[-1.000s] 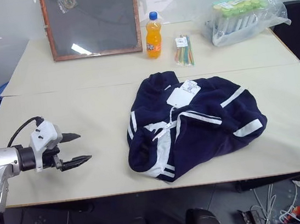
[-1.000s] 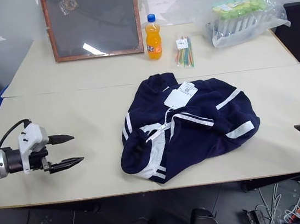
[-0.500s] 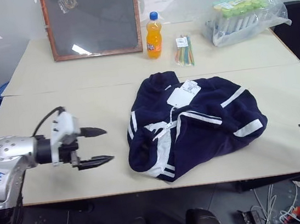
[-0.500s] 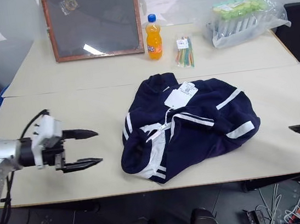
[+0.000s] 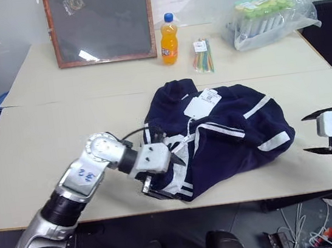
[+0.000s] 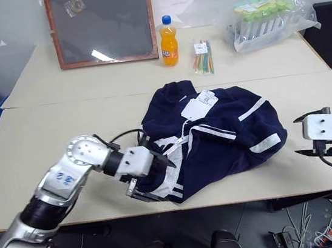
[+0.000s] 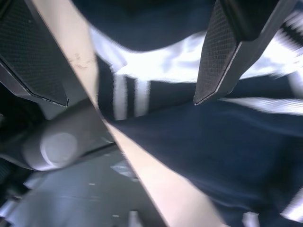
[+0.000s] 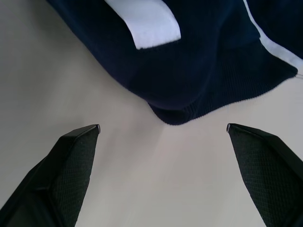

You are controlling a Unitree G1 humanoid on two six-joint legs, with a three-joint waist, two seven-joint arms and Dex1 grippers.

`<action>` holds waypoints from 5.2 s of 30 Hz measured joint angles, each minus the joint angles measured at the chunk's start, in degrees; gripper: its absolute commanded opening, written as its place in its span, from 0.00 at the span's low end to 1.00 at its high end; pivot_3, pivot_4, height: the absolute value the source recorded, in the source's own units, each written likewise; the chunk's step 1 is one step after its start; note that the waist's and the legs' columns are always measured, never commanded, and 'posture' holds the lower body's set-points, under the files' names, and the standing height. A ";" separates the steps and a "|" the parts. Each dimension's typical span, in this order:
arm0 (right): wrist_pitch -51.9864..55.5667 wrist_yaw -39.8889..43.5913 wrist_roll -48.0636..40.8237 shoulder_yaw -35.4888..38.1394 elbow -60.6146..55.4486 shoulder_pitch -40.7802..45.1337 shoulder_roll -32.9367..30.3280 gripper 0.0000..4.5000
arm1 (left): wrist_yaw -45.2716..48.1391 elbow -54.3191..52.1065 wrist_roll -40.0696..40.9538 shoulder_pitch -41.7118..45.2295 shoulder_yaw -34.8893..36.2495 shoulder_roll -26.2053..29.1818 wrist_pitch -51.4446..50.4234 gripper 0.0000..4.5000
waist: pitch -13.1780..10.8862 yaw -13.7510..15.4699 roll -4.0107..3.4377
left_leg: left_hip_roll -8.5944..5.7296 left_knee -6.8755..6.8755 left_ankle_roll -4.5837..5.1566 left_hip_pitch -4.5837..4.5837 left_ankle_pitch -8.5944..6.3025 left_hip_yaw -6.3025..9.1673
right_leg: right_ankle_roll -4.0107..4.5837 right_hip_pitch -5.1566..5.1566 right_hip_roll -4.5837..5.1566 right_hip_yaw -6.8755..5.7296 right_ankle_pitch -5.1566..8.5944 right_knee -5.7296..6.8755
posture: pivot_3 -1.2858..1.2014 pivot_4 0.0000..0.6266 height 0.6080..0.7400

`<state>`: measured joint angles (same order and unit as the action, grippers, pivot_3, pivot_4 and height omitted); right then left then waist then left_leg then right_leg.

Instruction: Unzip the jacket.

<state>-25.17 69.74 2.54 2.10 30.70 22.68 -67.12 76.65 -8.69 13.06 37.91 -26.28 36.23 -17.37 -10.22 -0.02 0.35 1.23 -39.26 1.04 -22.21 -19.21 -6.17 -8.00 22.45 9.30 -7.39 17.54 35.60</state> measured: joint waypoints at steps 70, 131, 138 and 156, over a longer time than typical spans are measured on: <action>28.43 -5.86 -7.17 9.72 -49.93 -37.92 0.26 0.01 | 2.37 18.43 -8.06 -6.32 5.89 14.06 32.32 0.00 | 0.07 1.43 -0.11 | 0.16 -0.38 0.04 0.11 -0.05 0.65 | 0.02 -0.32 -0.08 -0.18 0.01 0.12 | 0.52 0.24 1.00; 58.96 -3.97 -19.43 -17.99 -38.53 10.56 22.23 0.91 | -3.82 9.01 11.13 0.15 21.32 9.55 -13.13 1.00 | 0.01 0.69 0.02 | 0.35 -0.66 -0.11 -0.33 -0.20 0.20 | 0.02 0.10 -0.34 -0.12 0.01 0.23 | 0.52 0.24 1.00; 57.99 -4.27 -18.25 -17.42 -38.01 8.58 22.74 0.40 | -3.36 9.53 10.49 0.23 20.67 9.41 -11.90 1.00 | 0.01 0.87 0.02 | 0.36 -0.67 -0.11 -0.34 -0.20 0.21 | 0.02 0.09 -0.36 -0.13 0.01 0.23 | 0.52 0.24 1.00; 63.19 -7.14 -27.07 -7.58 -52.78 -0.10 18.50 0.22 | -2.45 11.40 8.35 1.02 19.33 8.65 -8.09 1.00 | 0.01 1.19 0.03 | 0.43 -0.69 -0.12 -0.31 -0.24 0.16 | 0.03 0.09 -0.43 -0.07 0.01 0.22 | 0.52 0.24 1.00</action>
<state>38.02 62.60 -24.53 -5.48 -22.08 22.58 -48.61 74.20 2.71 21.41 38.92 -6.95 44.89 -25.46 -10.21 1.17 0.38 1.66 -39.95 0.92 -22.51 -19.45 -6.01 -7.97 22.54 8.87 -7.46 17.55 35.82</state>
